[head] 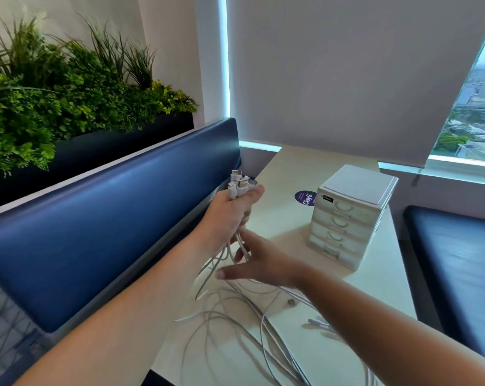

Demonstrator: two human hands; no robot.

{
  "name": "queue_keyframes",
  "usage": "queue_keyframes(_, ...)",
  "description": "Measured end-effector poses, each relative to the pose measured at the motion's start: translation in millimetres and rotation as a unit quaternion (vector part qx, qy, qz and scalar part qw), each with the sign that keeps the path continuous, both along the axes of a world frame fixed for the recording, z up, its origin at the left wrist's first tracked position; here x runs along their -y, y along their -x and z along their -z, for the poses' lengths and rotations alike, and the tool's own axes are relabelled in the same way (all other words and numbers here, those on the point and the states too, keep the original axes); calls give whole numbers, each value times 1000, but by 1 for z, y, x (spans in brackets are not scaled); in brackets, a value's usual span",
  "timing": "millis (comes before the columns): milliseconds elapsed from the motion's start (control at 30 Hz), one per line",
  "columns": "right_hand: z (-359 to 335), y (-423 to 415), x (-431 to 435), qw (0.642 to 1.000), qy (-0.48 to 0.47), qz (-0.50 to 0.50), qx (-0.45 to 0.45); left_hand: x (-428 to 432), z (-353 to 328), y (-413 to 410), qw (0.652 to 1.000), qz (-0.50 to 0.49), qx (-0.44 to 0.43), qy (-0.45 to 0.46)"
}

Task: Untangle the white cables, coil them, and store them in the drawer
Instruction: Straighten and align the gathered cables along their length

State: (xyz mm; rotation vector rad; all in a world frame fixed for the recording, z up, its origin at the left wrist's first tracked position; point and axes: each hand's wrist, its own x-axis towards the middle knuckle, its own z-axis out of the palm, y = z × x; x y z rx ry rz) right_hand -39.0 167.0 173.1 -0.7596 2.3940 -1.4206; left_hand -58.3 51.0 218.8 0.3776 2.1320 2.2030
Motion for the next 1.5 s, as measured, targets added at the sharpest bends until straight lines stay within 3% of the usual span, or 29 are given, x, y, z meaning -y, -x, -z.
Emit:
queue_keyframes(200, 23, 15, 14, 996, 59, 51, 42, -5, 2, 3, 1000, -8, -8, -10)
queue_keyframes(367, 30, 14, 2, 990, 41, 133, -16, -3, 2, 5, 997, -43, -4, -63)
queue_keyframes(467, 30, 10, -6, 990, 3, 130, -49, -9, 3, 4, 996, -37, 15, -80)
queue_keyframes(767, 51, 13, -28, 989, 18, 148, -16, -12, -1, 10, 990, -22, 40, -133)
queue_keyframes(967, 36, 20, -44, 981, -60, 171, -72, -4, -10, 12, 988, -26, 37, -150)
queue_keyframes(1100, 28, 24, -55, 970, -122, 180, -112, 4, -7, 16, 992, -66, 31, -101)
queue_keyframes(1233, 18, 29, -65, 969, -153, 174, -86, 12, 4, 19, 995, -97, 20, -26)
queue_keyframes(1500, 19, 26, -76, 977, -151, 149, 7, 5, 9, 13, 992, -57, 67, -86)
